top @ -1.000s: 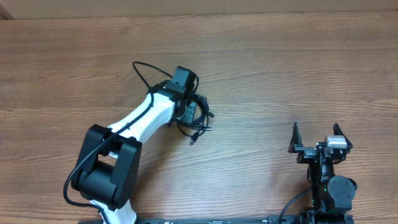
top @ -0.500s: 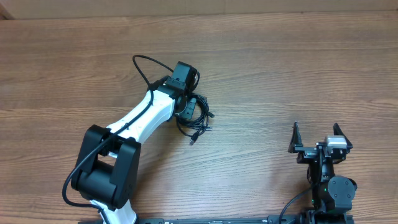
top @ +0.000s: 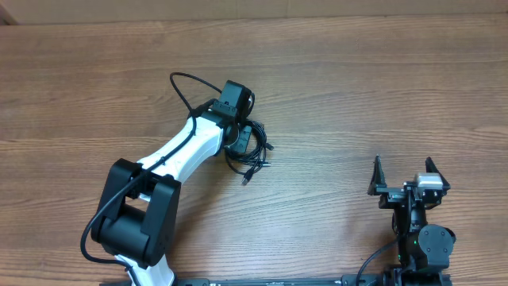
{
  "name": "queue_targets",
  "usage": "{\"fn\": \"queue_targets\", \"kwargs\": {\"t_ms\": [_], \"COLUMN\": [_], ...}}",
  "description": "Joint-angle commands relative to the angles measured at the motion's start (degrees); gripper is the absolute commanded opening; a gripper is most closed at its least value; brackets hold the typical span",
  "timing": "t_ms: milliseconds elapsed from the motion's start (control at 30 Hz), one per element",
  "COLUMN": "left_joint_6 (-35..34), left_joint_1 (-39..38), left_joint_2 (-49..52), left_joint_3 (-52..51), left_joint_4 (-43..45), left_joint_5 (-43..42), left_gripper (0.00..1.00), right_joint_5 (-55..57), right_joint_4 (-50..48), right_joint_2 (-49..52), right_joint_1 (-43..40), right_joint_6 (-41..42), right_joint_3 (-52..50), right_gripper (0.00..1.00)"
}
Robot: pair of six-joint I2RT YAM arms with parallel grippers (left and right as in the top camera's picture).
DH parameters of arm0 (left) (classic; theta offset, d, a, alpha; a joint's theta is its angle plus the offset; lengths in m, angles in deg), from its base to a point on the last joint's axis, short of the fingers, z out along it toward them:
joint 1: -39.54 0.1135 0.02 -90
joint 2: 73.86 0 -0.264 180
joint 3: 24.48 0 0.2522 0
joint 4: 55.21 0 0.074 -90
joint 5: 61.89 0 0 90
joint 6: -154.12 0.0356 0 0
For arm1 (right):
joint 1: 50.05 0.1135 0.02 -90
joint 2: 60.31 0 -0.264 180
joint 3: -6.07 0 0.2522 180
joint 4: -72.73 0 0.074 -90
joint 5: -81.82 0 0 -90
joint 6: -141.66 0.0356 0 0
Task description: Untangle cables
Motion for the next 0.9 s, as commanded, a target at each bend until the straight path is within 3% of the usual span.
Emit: {"fn": "queue_targets", "kwargs": {"t_ms": [0,233,433,533,633,867], "left_joint_6": [0.83,0.83,0.83,0.85,0.87,-0.04], "left_joint_1": [-0.37,-0.37,-0.37,-0.37,-0.37,-0.35], "left_joint_2": [1.18,1.22,1.25,1.25,1.18,-0.24], "left_joint_3": [-0.59,-1.64,-3.93,-4.83,-4.33,5.01], "left_joint_4": [0.31,0.79,2.86,3.52,3.56,-5.22], "left_joint_5": [-1.11,-1.11,-1.09,-1.07,-0.57,-0.11], "left_gripper": [0.23,0.18,0.19,0.04,0.04,0.04], "right_joint_5": [0.31,0.31,0.31,0.31,0.31,0.31], "right_joint_4": [-0.24,-0.24,-0.22,-0.24,-0.24,-0.24], "right_joint_2": [-0.22,-0.22,-0.22,-0.22,-0.22,-0.22], "right_joint_1": [-0.26,-0.26,-0.26,-0.26,-0.26,-0.26], "right_joint_6": [-0.04,-0.04,-0.07,-0.04,-0.07,-0.07], "right_joint_3": [-0.61,-0.61,-0.61,-0.61,-0.61,-0.61], "right_gripper": [1.00,1.00,1.00,1.00,1.00,1.00]}}
